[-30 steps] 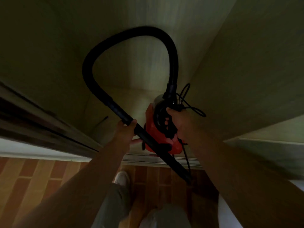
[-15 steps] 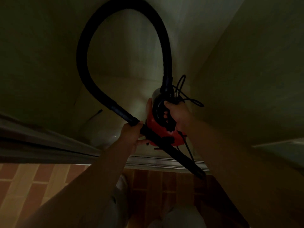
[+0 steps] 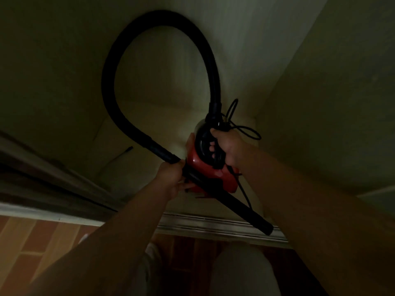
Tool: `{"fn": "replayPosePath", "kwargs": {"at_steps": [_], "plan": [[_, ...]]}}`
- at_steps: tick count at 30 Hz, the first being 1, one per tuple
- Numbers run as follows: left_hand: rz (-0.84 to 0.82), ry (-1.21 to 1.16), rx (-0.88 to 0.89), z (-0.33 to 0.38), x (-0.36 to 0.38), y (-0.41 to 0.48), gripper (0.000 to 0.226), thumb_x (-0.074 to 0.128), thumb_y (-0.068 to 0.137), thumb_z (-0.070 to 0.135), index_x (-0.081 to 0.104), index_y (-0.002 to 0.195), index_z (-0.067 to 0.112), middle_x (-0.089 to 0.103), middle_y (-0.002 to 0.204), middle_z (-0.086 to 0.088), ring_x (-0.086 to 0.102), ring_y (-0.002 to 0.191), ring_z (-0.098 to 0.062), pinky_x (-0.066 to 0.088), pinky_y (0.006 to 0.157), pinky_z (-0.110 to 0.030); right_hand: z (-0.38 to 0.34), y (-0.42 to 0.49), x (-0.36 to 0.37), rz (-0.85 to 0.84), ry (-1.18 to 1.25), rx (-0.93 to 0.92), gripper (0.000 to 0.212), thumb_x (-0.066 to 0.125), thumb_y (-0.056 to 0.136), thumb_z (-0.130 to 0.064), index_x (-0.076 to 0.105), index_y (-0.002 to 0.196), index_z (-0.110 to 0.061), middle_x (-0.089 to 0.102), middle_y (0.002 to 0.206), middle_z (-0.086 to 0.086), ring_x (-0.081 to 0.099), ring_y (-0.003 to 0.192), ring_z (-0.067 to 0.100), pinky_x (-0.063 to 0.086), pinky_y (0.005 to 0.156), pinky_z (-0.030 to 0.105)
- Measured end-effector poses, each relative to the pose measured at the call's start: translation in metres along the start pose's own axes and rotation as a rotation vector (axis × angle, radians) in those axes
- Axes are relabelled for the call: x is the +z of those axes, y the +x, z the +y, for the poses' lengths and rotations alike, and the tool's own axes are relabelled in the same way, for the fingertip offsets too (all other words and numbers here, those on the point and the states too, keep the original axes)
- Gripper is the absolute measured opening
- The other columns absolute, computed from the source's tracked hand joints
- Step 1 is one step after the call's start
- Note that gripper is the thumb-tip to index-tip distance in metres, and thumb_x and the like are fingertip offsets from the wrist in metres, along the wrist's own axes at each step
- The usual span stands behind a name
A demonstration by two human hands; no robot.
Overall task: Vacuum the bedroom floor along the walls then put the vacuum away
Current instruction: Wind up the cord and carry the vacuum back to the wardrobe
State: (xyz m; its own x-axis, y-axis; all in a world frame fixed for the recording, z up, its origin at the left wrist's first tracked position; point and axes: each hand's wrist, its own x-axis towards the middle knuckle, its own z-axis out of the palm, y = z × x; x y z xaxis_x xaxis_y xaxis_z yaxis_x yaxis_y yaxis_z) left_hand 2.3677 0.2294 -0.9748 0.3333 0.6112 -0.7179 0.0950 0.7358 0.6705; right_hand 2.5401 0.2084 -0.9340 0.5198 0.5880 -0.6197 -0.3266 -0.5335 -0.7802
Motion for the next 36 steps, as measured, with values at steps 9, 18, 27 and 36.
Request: {"fn": "replayPosePath", "kwargs": {"at_steps": [9, 18, 27, 36], "plan": [[-0.018, 0.026, 0.003, -0.018, -0.010, 0.035, 0.013, 0.049, 0.107, 0.009, 0.062, 0.105, 0.009, 0.069, 0.107, -0.010, 0.068, 0.096, -0.021, 0.061, 0.055, -0.037, -0.002, 0.024, 0.008, 0.015, 0.016, -0.057, 0.024, 0.060, 0.103, -0.025, 0.061, 0.120, -0.007, 0.058, 0.083, 0.006, 0.053, 0.065, 0.017, 0.050, 0.060, 0.031], [-0.034, -0.012, -0.044, -0.025, -0.021, 0.055, 0.020, 0.040, 0.109, 0.003, 0.057, 0.100, 0.009, 0.066, 0.113, -0.014, 0.066, 0.096, -0.024, 0.063, 0.056, -0.038, -0.009, 0.030, 0.002, 0.001, -0.178, -0.197, 0.065, 0.074, 0.093, -0.039, 0.052, 0.143, -0.003, 0.062, 0.130, 0.012, 0.060, 0.106, 0.025, 0.052, 0.085, 0.035], [-0.026, -0.034, -0.148, -0.036, -0.032, 0.063, 0.025, 0.033, 0.111, 0.005, 0.054, 0.098, 0.002, 0.062, 0.106, -0.017, 0.062, 0.090, -0.029, 0.050, 0.090, -0.050, -0.003, 0.036, -0.013, -0.020, -0.390, -0.282, 0.071, 0.081, 0.086, -0.042, 0.057, 0.141, -0.005, 0.065, 0.132, 0.014, 0.066, 0.111, 0.027, 0.057, 0.095, 0.039], [-0.006, 0.071, -0.165, -0.059, -0.039, 0.070, 0.020, 0.038, 0.107, -0.005, 0.054, 0.096, 0.001, 0.060, 0.100, -0.018, 0.061, 0.086, -0.032, 0.052, 0.083, -0.050, 0.019, 0.031, -0.026, 0.092, -0.970, -0.554, 0.057, 0.066, 0.093, -0.051, 0.064, 0.127, -0.005, 0.069, 0.117, 0.014, 0.066, 0.105, 0.029, 0.056, 0.090, 0.043]]}}
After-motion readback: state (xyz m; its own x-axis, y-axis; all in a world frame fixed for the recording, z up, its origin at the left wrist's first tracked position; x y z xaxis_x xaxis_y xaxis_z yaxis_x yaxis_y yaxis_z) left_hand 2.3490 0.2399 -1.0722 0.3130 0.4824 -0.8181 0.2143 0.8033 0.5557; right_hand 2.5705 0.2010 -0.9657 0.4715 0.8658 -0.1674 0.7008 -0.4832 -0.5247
